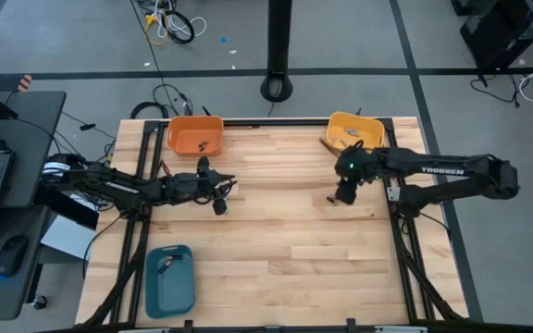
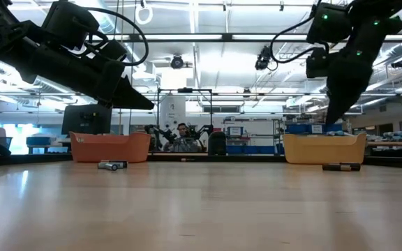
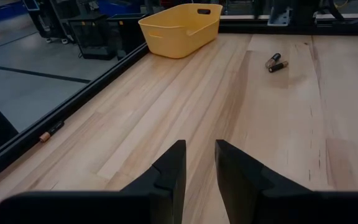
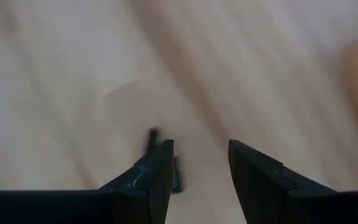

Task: Sort batteries
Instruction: Put the big copper and black battery into the blue bin

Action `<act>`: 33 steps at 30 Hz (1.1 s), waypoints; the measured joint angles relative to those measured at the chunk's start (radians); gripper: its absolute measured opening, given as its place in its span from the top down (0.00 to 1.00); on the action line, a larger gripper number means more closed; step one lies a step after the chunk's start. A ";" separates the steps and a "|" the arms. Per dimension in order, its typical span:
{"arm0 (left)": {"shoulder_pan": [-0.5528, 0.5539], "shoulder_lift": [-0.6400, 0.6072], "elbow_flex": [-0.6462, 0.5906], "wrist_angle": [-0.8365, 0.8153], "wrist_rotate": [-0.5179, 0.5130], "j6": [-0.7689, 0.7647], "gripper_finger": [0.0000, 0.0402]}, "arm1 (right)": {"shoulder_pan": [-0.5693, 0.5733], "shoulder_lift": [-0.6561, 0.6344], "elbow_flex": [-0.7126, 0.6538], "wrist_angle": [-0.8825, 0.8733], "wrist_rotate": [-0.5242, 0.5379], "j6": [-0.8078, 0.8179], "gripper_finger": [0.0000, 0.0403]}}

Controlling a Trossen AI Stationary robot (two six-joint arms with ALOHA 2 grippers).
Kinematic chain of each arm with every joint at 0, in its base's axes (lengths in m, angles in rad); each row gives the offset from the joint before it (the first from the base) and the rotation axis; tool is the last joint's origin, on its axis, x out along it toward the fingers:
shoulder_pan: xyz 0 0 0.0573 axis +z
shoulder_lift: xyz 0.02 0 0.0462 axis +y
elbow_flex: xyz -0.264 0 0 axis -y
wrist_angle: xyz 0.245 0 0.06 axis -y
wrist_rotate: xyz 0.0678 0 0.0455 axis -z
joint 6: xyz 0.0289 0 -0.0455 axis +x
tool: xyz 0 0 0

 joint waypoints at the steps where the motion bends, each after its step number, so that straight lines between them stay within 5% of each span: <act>1: 0.000 0.000 0.000 0.000 0.000 0.000 0.77 | 0.030 0.008 0.000 -0.008 -0.009 0.011 0.59; 10: 0.000 0.000 0.000 0.000 0.000 0.000 0.77 | 0.211 0.111 0.000 -0.048 0.025 0.026 0.53; 33: 0.000 0.000 0.000 0.000 0.000 0.000 0.77 | 0.135 0.402 0.000 -0.050 0.030 0.026 0.53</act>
